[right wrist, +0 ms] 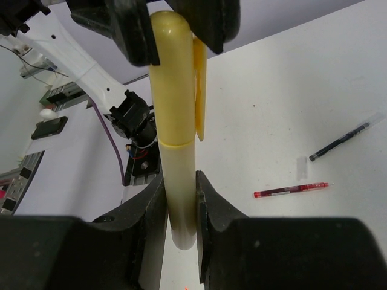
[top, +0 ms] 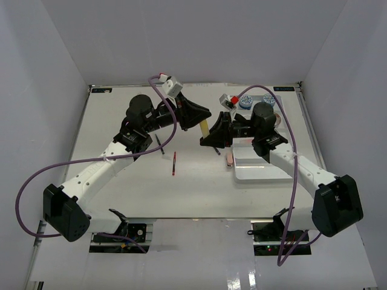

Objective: Sort the stationery into containers
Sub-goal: Close the pen cap on the pen, then place the pen in the storage box.

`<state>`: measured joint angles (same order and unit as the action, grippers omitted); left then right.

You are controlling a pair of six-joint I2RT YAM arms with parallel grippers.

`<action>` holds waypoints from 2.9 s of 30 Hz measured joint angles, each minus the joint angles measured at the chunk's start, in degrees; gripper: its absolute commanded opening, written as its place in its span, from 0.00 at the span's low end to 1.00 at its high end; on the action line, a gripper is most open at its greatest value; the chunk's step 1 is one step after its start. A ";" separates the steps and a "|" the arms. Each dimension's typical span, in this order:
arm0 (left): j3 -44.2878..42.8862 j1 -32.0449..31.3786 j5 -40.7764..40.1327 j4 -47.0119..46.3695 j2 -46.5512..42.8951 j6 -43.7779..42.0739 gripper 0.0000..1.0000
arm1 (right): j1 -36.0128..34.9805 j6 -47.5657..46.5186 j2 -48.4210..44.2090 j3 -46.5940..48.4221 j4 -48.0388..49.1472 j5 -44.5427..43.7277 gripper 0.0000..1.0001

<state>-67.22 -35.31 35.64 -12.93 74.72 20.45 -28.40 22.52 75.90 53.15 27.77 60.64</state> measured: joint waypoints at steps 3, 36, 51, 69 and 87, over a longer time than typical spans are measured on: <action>0.37 0.04 -0.04 -0.66 0.00 0.00 0.00 | 0.28 -0.02 0.63 0.96 -0.87 1.16 0.08; -3.08 0.17 -2.05 2.99 1.16 -1.55 0.08 | 2.38 2.01 3.93 5.99 -2.16 6.82 0.08; -2.67 -2.43 -6.60 6.40 1.73 -0.39 0.70 | 3.52 -0.76 1.16 -3.54 0.15 1.75 0.08; 4.85 3.13 -38.27 16.28 -5.70 2.51 0.98 | 12.81 4.37 -10.40 -18.53 -17.18 -36.63 0.08; 19.85 12.98 -44.22 20.61 -6.95 -0.48 0.98 | 26.53 31.30 2.67 -13.77 -23.17 -60.02 0.08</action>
<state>-47.37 -22.33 -8.58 7.68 67.77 19.97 -1.87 53.82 78.56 39.38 4.60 0.62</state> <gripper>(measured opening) 0.978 0.257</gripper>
